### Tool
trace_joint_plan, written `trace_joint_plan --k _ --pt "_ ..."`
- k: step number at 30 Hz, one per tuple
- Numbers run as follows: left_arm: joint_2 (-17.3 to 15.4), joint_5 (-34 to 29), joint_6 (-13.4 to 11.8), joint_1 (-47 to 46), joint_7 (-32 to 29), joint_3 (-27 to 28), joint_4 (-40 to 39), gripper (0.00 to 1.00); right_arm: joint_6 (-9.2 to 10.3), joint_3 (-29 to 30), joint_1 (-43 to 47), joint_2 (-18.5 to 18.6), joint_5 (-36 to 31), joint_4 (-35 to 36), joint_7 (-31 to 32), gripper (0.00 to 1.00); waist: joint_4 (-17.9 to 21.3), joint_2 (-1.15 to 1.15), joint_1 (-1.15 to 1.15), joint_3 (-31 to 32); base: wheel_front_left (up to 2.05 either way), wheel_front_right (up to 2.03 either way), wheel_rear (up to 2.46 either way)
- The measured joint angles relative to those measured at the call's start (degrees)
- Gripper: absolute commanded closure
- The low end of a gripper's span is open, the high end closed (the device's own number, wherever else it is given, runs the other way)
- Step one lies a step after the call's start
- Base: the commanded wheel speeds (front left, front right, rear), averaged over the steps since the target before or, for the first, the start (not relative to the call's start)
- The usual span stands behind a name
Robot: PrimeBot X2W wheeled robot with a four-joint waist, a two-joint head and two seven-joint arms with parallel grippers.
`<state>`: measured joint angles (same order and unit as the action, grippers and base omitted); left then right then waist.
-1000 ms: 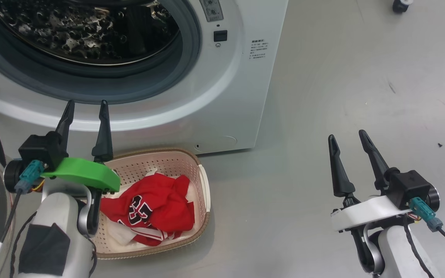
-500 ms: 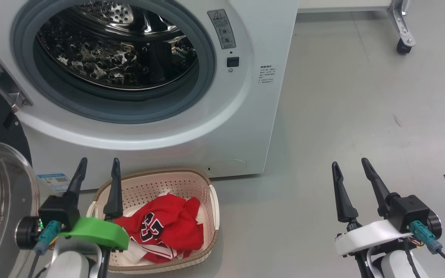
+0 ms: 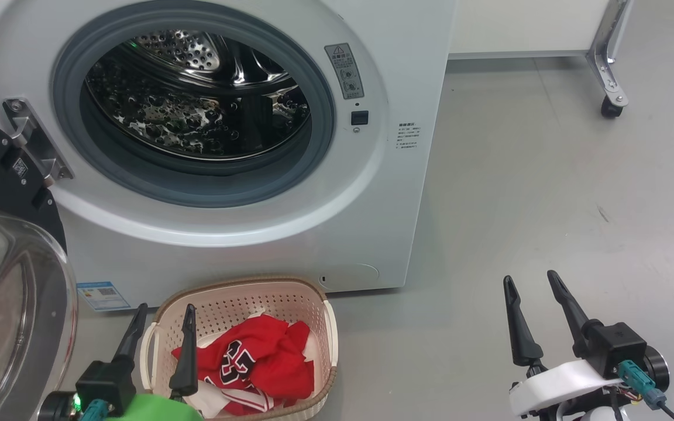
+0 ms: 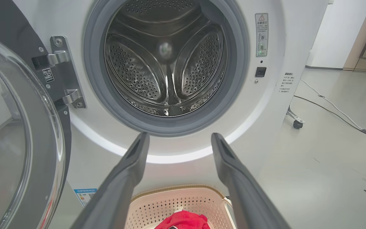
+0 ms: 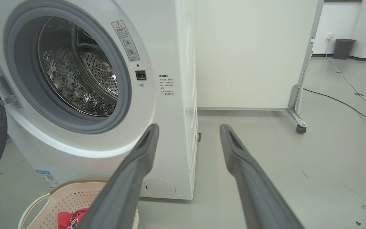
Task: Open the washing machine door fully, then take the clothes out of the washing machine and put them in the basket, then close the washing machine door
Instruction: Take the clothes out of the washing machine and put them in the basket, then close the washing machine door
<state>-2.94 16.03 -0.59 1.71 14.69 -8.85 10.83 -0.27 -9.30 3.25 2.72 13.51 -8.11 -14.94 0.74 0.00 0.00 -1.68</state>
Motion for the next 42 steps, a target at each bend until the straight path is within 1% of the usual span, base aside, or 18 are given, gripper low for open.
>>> trace_joint_plan --k 3,4,19,28,30,40,42 --pt "0.0 0.0 -0.6 1.4 0.0 0.0 -1.1 0.0 0.02 -0.1 0.6 -0.1 -0.1 0.1 0.0 0.0 0.1 0.0 0.0 0.4 0.0 0.0 0.0" --pt "0.0 -0.2 -0.7 1.7 0.0 0.0 -1.5 0.0 0.43 -0.1 0.8 -0.1 -0.1 0.1 0.0 0.0 0.1 0.0 0.0 0.4 0.0 0.0 0.0" --pt "-0.1 -1.1 -2.1 4.5 -1.1 -0.4 -6.3 0.0 0.43 -0.1 1.0 -0.1 -0.1 0.5 0.0 0.0 0.5 0.0 0.0 0.3 0.0 0.0 0.0" --pt "-0.2 -1.4 -2.2 5.6 -2.1 -0.5 -8.7 0.0 0.43 -0.1 1.0 -0.1 -0.1 0.7 0.0 0.0 0.7 0.0 0.0 0.1 0.0 0.0 0.0" --pt "-0.3 -1.5 -2.6 5.7 -2.3 -0.5 -9.3 0.0 0.43 -0.1 1.0 -0.1 -0.1 0.7 0.0 0.0 0.7 0.0 0.0 0.0 0.0 0.0 0.0" --pt "-0.5 -1.5 -2.7 6.5 -3.0 -0.5 -11.2 0.0 0.42 -0.1 1.0 -0.1 -0.1 0.9 0.0 0.0 0.7 0.0 0.0 0.0 -0.2 0.2 0.0" --pt "-0.5 -1.5 -3.1 6.7 -3.1 -0.5 -11.4 0.0 0.42 -0.1 1.0 -0.1 -0.1 0.9 0.0 0.0 0.7 0.0 0.0 0.0 -0.45 0.45 0.0"
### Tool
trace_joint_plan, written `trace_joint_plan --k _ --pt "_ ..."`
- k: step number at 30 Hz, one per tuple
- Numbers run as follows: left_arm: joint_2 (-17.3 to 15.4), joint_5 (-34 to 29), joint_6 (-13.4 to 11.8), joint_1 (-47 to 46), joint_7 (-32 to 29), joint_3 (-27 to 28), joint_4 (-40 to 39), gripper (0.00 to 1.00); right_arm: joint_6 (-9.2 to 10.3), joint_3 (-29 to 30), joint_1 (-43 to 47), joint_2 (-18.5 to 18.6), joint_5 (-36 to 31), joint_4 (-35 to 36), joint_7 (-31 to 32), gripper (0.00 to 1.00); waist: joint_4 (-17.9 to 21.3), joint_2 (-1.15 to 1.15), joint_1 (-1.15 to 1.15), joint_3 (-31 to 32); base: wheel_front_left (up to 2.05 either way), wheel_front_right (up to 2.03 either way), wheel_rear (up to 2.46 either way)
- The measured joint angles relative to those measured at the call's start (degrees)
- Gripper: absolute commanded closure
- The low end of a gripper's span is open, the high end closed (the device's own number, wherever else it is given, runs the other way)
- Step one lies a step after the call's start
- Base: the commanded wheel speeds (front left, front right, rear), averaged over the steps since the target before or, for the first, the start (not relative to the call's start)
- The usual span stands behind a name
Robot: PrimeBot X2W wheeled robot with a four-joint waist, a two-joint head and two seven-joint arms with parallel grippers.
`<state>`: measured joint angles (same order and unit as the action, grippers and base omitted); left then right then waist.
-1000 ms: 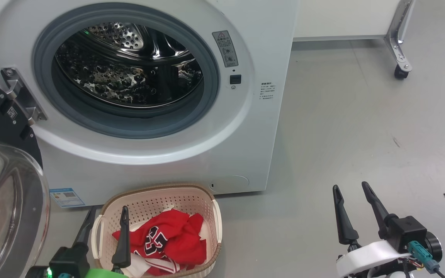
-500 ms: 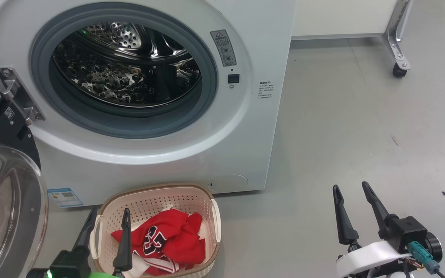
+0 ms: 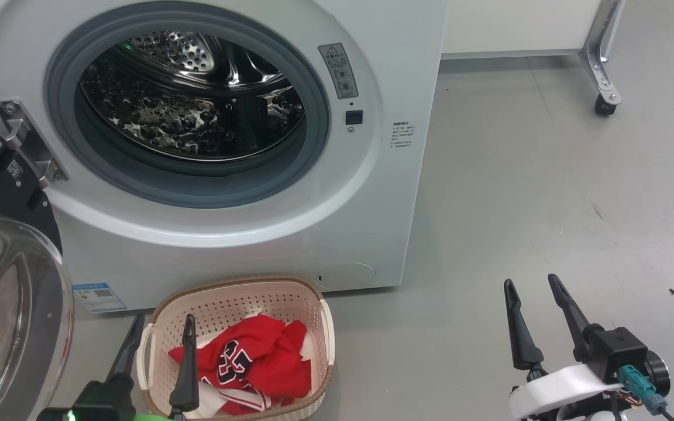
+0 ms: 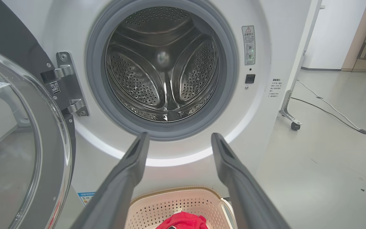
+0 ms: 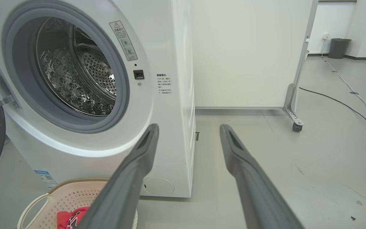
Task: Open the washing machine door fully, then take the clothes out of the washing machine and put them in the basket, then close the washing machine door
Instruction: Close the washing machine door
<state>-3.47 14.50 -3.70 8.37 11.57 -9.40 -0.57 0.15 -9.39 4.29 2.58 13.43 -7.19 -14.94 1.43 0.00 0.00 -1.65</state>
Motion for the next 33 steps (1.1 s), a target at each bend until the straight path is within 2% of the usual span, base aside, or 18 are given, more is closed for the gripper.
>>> trace_joint_plan --k 33 --pt "-0.7 -0.2 -0.1 0.5 -1.5 -0.7 -3.7 0.0 -0.01 0.2 0.0 0.0 -0.3 0.0 0.0 0.0 0.1 0.0 0.0 -0.4 -0.81 0.81 0.0"
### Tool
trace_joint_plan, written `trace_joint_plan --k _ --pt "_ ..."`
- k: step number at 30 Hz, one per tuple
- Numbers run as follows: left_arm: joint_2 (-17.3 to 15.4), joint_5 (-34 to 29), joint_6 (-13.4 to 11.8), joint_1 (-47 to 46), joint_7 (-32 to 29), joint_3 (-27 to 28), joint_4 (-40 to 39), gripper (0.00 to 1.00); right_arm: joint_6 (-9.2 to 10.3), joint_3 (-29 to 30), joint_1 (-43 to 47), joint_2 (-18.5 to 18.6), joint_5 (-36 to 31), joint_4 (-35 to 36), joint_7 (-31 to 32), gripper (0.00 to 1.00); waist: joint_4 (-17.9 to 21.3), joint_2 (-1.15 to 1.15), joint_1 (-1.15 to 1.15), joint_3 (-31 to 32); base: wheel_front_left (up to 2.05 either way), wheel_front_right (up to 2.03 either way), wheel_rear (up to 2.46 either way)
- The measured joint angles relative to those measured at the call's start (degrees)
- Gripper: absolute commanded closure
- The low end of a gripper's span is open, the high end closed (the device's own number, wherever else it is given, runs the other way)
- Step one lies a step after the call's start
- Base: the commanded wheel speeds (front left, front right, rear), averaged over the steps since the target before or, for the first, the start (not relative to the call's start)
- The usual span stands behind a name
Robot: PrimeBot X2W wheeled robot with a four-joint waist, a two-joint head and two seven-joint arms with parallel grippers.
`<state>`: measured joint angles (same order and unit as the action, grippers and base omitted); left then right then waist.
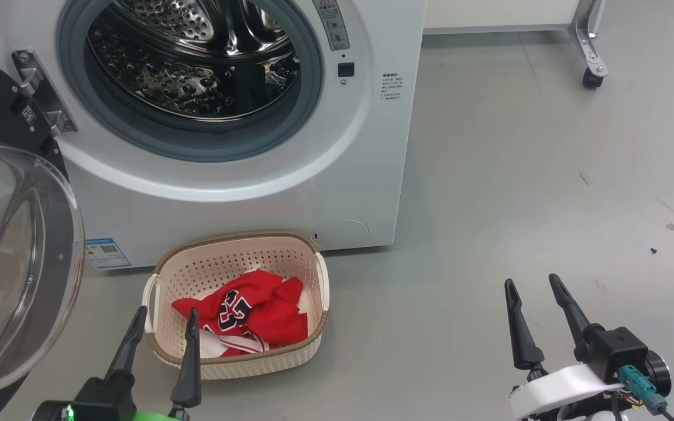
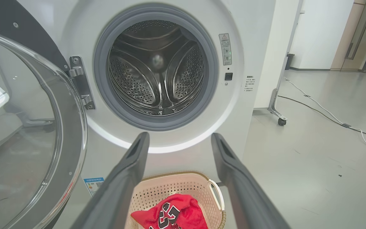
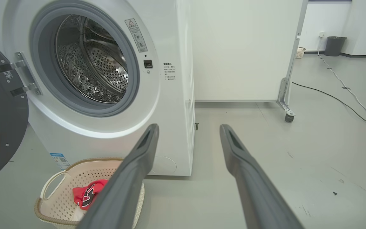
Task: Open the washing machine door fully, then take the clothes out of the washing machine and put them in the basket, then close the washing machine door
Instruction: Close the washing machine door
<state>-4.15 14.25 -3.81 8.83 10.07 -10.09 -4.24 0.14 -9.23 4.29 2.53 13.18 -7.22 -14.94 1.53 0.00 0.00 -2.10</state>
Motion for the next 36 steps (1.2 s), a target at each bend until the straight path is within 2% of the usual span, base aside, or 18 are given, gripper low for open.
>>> trace_joint_plan --k 26,36 --pt "-0.1 0.0 0.0 0.0 -0.4 -0.5 -0.6 0.0 0.02 0.5 -0.1 -0.1 -0.3 0.1 0.0 0.0 -1.1 0.0 0.0 -0.9 -0.1 0.1 0.0" --pt "-0.1 -0.9 0.1 0.0 -0.4 -1.2 -0.3 0.0 0.04 1.4 0.0 0.0 -0.7 0.5 0.0 0.0 -4.5 0.0 0.0 -0.6 0.0 0.0 0.0"
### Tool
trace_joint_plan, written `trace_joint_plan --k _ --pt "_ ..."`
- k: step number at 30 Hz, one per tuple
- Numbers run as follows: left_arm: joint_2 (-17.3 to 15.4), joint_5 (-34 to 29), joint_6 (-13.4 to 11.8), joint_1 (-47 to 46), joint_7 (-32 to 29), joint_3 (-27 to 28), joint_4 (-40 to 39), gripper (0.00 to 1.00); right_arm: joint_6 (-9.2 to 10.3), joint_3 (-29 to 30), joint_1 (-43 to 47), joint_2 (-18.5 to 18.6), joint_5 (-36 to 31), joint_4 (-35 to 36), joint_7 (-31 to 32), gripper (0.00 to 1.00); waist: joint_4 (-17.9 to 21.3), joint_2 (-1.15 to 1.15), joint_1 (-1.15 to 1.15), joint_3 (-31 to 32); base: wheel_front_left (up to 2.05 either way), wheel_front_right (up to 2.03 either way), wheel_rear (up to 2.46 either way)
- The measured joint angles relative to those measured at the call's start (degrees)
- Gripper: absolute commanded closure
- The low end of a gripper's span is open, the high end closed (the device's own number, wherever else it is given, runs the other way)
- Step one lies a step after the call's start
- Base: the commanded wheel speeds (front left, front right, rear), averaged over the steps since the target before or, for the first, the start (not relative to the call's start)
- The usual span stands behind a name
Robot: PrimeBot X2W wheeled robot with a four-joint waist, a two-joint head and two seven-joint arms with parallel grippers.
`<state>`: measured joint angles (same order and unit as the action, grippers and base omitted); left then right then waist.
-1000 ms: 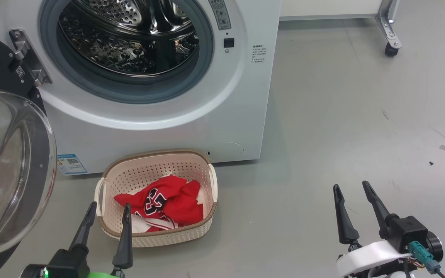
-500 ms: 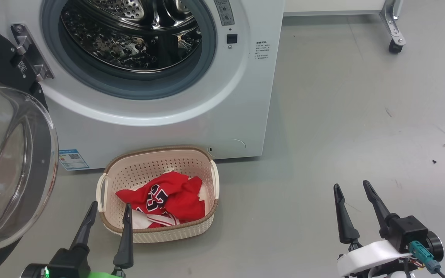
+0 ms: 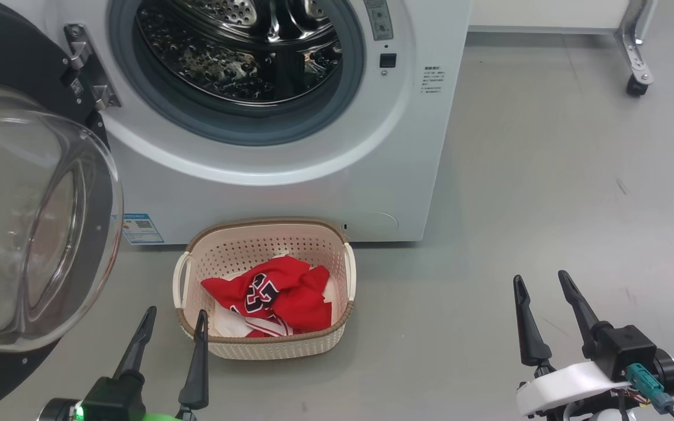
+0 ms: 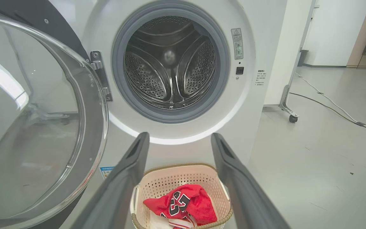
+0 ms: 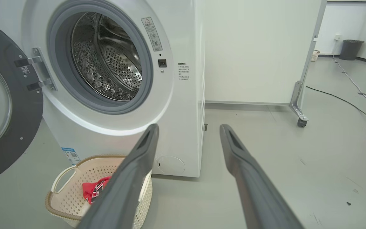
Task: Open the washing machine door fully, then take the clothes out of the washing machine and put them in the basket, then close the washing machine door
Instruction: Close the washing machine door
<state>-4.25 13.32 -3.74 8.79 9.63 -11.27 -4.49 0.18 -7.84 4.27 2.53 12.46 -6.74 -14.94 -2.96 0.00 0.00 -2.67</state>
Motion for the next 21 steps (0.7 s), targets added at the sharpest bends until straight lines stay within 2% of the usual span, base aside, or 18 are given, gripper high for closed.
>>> trace_joint_plan --k 21 --pt "0.1 0.6 -0.8 0.0 -1.2 1.0 0.8 0.0 -0.14 -0.4 0.9 0.0 0.0 0.0 0.0 0.0 -13.7 0.0 0.0 1.5 0.0 0.0 0.0"
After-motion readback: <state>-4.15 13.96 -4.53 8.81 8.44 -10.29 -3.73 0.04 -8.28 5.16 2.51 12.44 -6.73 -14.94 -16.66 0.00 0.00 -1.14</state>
